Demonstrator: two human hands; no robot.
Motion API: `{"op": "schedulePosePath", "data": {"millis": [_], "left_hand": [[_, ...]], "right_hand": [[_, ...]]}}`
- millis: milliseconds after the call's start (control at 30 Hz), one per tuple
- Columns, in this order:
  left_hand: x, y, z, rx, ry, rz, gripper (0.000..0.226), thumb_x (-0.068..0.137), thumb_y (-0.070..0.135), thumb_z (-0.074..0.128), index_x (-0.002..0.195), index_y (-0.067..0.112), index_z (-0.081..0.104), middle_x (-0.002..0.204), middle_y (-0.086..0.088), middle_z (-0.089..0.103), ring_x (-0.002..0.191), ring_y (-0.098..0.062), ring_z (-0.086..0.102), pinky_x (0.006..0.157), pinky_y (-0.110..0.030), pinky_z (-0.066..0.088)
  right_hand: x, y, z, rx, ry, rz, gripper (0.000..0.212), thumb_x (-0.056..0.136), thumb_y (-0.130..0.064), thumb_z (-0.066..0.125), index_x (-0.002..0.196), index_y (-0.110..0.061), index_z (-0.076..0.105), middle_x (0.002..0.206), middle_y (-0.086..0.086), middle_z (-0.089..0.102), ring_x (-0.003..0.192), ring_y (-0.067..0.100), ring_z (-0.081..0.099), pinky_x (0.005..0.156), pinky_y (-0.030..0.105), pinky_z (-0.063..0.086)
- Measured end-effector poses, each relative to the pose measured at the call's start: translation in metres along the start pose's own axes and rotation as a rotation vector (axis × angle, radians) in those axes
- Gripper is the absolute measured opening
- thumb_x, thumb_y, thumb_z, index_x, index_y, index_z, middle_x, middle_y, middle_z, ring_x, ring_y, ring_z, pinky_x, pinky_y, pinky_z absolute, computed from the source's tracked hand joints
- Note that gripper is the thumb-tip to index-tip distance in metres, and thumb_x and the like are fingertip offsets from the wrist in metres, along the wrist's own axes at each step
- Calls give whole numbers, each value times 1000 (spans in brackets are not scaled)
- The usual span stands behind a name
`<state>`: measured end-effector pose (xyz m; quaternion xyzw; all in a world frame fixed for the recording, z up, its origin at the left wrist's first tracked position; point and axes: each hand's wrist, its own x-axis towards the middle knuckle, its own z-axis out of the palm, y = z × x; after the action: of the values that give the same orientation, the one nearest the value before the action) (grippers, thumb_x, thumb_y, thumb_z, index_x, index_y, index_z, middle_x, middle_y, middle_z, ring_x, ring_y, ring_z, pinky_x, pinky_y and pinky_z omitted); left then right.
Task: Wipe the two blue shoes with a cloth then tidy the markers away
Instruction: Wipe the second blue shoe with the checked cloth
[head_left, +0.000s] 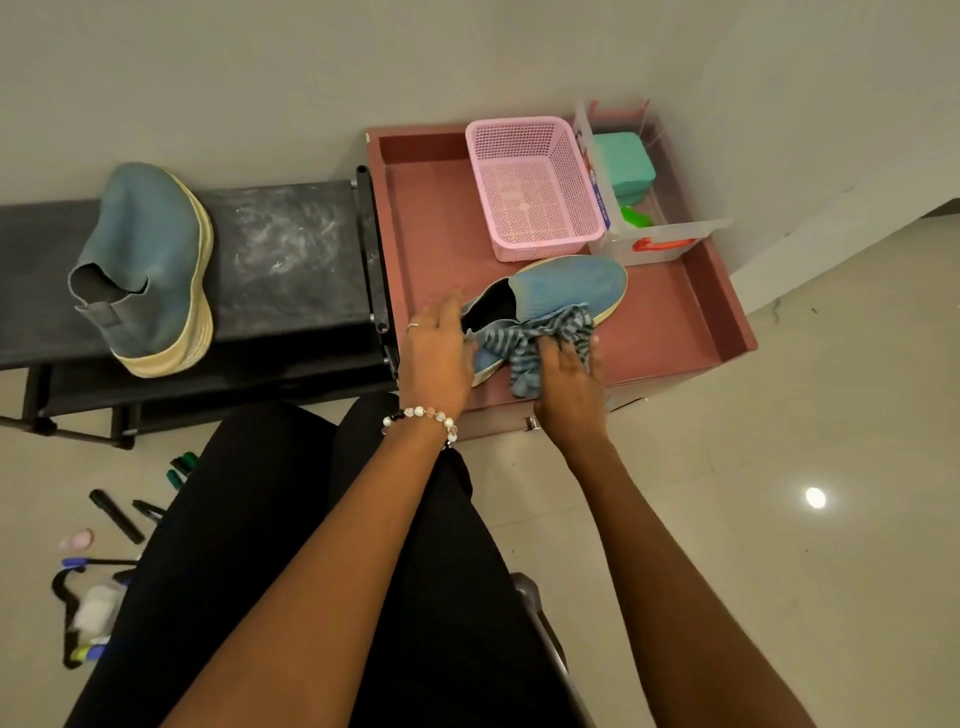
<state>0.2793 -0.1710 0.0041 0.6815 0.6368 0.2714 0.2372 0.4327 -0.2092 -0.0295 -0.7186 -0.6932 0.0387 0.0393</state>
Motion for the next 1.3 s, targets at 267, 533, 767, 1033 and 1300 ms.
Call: {"op": "schedulePosePath", "data": {"millis": [267, 533, 767, 1033, 1300], "left_hand": [[-6, 6, 9, 431, -170, 115, 73, 89, -1, 50, 152, 8, 13, 160, -6, 11, 147, -29, 9, 118, -47, 18], [-8, -6, 13, 743, -121, 69, 84, 94, 7, 42, 148, 17, -22, 157, 2, -25, 146, -26, -17, 113, -55, -8], [21, -23, 6, 527, -466, 107, 103, 82, -1, 59, 148, 6, -20, 156, -12, -23, 147, -25, 8, 116, -47, 11], [12, -25, 1, 830, -279, 123, 123, 76, 36, 75, 147, 24, -26, 160, -2, -14, 147, -27, -12, 104, -60, -23], [22, -27, 2, 662, -451, 24, 141, 63, 52, 80, 144, 24, -32, 158, -14, -16, 145, -28, -18, 105, -62, -17]], "right_hand": [[-5, -26, 0, 164, -64, -362, 69, 44, 10, 72, 111, 8, 58, 104, 25, 64, 100, 39, 61, 96, 50, 46], [28, 2, -13, -131, -134, -145, 56, 83, -17, 60, 136, -11, 39, 132, 7, 50, 129, 24, 40, 117, 48, 3], [8, -46, -3, 235, -66, -252, 38, 57, 6, 62, 95, 7, 60, 92, 26, 61, 89, 40, 60, 81, 44, 49], [28, 2, -14, -77, -160, -186, 50, 76, -6, 62, 125, -12, 54, 117, 8, 62, 114, 25, 55, 115, 54, -1], [27, -52, -14, -51, -191, 55, 36, 89, -19, 48, 120, 0, 53, 121, 20, 56, 117, 33, 47, 107, 41, 26]]}}
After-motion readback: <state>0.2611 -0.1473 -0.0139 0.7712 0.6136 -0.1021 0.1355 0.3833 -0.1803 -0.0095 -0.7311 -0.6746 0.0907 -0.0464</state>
